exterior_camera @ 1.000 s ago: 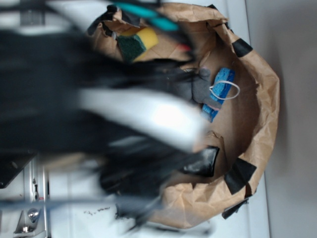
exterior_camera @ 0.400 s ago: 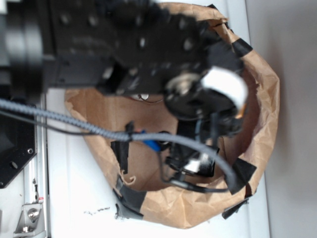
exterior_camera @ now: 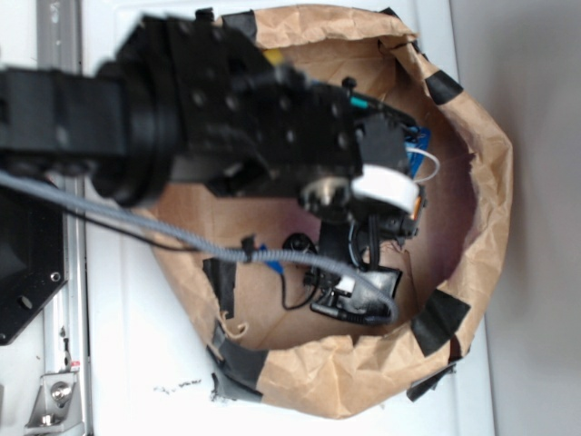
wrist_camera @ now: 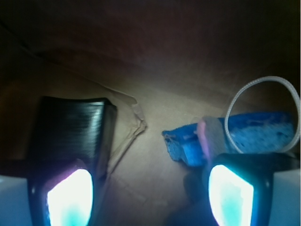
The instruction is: Grab the black box.
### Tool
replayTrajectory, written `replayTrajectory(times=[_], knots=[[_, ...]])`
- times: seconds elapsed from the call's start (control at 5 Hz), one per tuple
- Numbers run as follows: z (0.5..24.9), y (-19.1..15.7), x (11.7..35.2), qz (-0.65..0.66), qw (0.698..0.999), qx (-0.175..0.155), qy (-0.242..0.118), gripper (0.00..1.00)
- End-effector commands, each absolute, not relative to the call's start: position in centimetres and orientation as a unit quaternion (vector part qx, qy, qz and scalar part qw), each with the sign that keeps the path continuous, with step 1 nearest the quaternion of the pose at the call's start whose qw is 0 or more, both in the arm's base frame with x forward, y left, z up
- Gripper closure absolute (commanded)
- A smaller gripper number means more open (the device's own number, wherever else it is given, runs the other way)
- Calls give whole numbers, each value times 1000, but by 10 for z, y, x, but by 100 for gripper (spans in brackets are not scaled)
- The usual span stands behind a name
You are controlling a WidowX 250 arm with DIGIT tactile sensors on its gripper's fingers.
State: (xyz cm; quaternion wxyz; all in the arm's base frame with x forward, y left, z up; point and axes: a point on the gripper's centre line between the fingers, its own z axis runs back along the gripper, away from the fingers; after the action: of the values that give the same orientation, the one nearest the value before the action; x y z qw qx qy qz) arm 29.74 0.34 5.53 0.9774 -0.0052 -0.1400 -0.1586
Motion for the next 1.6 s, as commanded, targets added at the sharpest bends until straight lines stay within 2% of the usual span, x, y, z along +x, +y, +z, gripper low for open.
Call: replayTrajectory(times=[0.0,0.2,0.4,0.6,0.8,1.0,1.2,1.4], knots=[[63,-39,305,-157,973,-28,-164,0],[58,-47,306,-165,973,-31,-160,0],[41,-48,308,-170,974,-19,-147,0],[21,-51,308,-181,976,-10,-118,0],[21,-51,315,-184,977,-20,-106,0],[22,-49,315,-179,978,-24,-107,100],[30,-45,317,-173,978,-30,-113,100],[57,-32,313,-155,979,-42,-123,100]])
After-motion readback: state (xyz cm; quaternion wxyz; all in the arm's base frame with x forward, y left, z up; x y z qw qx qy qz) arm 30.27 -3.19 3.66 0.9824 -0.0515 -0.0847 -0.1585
